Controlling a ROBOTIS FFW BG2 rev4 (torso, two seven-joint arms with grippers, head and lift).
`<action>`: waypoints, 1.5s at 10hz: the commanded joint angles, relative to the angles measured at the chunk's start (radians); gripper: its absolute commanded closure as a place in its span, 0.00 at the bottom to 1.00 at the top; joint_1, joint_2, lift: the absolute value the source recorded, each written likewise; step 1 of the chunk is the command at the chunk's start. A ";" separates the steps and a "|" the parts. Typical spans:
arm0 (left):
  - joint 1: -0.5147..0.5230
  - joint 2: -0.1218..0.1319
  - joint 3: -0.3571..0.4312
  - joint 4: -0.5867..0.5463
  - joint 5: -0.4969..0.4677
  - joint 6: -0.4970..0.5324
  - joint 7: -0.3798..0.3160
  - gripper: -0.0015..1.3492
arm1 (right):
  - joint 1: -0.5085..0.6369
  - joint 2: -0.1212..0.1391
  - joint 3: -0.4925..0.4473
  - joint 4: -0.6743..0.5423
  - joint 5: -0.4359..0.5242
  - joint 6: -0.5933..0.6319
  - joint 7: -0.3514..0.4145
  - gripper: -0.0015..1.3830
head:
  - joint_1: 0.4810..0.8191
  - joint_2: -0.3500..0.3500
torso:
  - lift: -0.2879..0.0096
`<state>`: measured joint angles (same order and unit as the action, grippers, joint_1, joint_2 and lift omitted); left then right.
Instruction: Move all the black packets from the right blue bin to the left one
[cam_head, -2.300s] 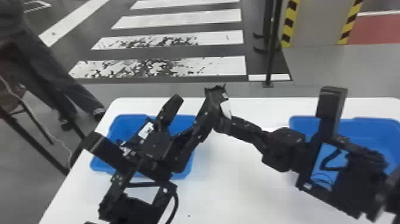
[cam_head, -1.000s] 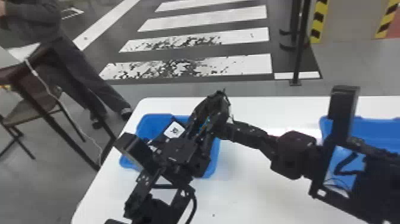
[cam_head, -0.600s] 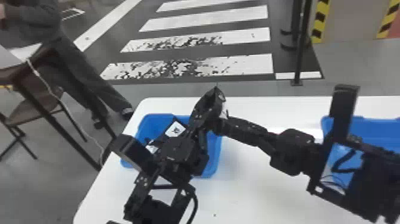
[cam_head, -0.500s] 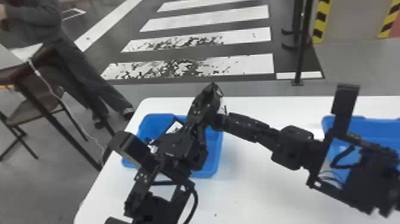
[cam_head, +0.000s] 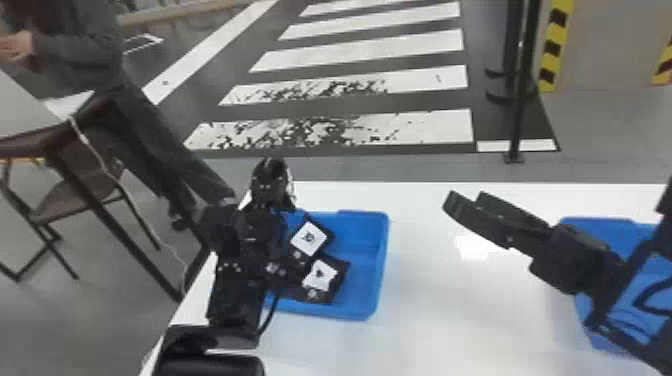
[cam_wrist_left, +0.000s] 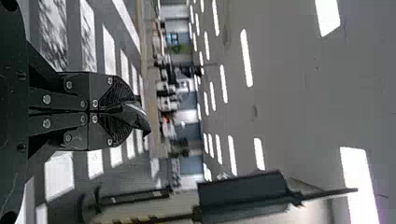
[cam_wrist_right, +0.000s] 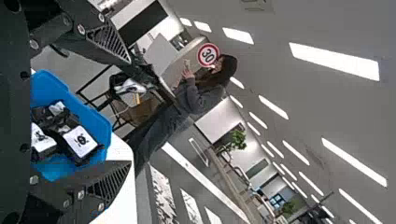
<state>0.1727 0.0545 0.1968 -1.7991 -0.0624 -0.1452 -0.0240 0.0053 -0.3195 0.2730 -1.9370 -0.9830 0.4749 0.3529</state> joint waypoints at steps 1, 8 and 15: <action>-0.008 -0.008 0.064 0.107 -0.039 -0.022 0.018 0.85 | 0.012 0.004 -0.038 -0.003 0.000 -0.009 0.000 0.12 | 0.46 1.00 | 0.50; 0.141 0.010 -0.201 -0.050 0.413 -0.302 -0.063 0.12 | 0.112 0.027 -0.157 -0.023 0.120 -0.158 0.000 0.12 | 0.57 0.88 | 0.50; 0.446 -0.048 -0.103 -0.276 0.042 -0.162 -0.045 0.00 | 0.461 0.119 -0.478 -0.133 0.544 -0.446 -0.041 0.12 | 0.63 0.42 | 0.50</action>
<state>0.6055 0.0094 0.0745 -2.0499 0.0365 -0.3671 -0.0689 0.4350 -0.2051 -0.2044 -2.0492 -0.4668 0.0172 0.3111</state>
